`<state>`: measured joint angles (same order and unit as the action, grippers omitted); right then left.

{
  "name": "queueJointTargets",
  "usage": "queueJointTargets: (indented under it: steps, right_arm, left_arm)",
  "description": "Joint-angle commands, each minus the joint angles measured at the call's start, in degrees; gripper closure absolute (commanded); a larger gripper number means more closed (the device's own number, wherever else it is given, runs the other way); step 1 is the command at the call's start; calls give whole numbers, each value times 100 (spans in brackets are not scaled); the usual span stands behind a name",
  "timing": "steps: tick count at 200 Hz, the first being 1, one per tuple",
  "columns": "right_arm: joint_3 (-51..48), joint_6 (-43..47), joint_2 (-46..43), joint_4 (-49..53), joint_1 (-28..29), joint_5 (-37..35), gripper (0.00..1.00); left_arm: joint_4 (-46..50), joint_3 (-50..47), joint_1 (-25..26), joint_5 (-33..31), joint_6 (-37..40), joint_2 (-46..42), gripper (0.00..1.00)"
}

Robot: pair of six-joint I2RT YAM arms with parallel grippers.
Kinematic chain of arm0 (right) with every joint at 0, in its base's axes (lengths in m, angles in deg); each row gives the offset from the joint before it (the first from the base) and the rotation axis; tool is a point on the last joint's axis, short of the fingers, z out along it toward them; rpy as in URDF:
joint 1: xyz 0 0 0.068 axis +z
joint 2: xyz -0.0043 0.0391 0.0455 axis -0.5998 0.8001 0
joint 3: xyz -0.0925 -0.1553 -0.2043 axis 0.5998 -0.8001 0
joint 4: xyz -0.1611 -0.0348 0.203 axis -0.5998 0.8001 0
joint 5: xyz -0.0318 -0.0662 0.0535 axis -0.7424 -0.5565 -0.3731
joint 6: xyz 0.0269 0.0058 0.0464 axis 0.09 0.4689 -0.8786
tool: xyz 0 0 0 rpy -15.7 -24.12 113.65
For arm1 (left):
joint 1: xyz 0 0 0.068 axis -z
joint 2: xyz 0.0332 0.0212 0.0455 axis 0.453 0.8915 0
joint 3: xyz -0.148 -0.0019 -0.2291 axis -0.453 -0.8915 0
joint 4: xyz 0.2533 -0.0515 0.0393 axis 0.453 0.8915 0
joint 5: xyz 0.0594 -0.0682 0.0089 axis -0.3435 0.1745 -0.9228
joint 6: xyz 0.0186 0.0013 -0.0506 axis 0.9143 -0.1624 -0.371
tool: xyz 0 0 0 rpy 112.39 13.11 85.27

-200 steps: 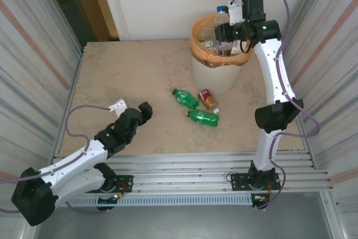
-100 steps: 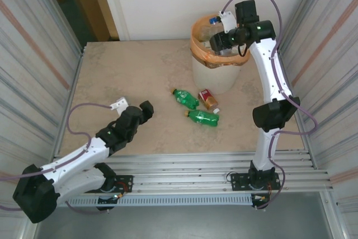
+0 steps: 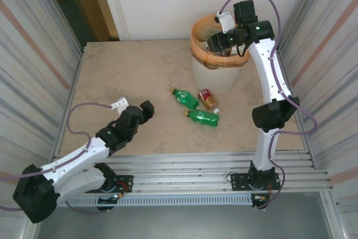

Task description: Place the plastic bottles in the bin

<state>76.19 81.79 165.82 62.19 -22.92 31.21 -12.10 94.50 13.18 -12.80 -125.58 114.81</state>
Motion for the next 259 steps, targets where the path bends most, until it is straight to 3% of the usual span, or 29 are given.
queueJointTargets:
  steps: [1, 88, 165, 203, 259]
  right_arm:
    - [77, -221, -321, -148, 71, 59, 29]
    - [-717, -579, -1370, -791, 660, -817, 21]
    - [-3288, -868, -3015, -1736, 2048, -1881, 12]
    - [-4276, -1236, -3482, -1585, 2375, -1918, 0]
    - [-5107, -1456, -3446, -679, 2625, -2280, 2]
  left_arm:
    - [-67, 147, -48, -27, 97, -18, 1]
    - [-49, 85, -42, 6, 108, -107, 1]
    - [107, 57, -50, -14, 7, -137, 1]
    - [89, 10, -57, -71, -36, -166, 1]
    - [55, 199, -54, 39, 41, 122, 1]
